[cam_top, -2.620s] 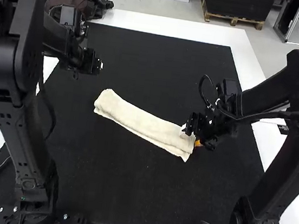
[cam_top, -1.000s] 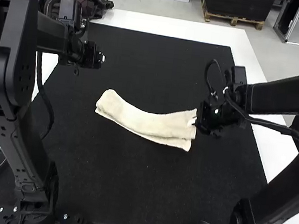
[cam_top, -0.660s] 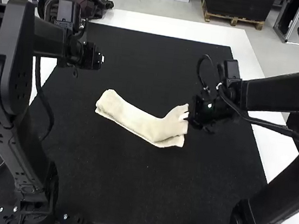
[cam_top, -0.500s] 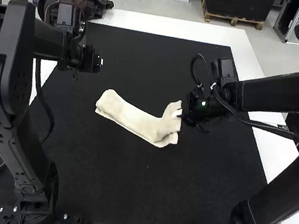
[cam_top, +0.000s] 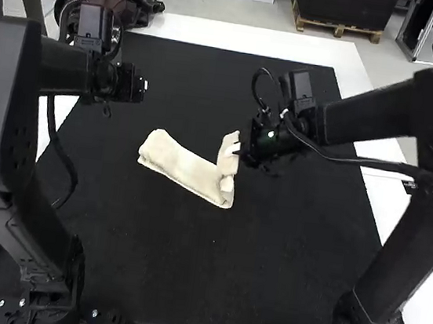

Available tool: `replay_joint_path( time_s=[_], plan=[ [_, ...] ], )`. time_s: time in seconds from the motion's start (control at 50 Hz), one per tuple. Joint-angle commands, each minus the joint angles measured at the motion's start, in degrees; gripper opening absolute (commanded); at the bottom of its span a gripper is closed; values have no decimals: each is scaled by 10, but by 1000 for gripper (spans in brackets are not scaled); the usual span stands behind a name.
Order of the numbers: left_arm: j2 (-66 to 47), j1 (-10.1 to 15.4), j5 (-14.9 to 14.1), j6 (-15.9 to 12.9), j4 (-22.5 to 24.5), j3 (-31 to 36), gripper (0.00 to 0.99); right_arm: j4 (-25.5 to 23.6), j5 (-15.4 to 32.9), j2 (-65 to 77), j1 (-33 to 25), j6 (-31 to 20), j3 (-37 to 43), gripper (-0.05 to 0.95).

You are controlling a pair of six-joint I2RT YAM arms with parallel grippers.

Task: Fold the towel.

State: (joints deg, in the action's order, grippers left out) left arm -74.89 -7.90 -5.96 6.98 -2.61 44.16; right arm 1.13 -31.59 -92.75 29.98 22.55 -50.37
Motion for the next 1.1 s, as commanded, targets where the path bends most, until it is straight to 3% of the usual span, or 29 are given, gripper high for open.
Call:
replay_joint_path(
  time_s=[0.0,0.34,1.08],
  plan=[
    [23,0,9,8,7,-4,970,14,-11,-18,20,17,-35,-25],
    [63,-1,18,29,9,-21,970,38,-13,-95,58,23,-100,-25],
    [125,-10,20,29,7,-64,970,54,-13,-234,111,44,-250,-25]
  ],
)
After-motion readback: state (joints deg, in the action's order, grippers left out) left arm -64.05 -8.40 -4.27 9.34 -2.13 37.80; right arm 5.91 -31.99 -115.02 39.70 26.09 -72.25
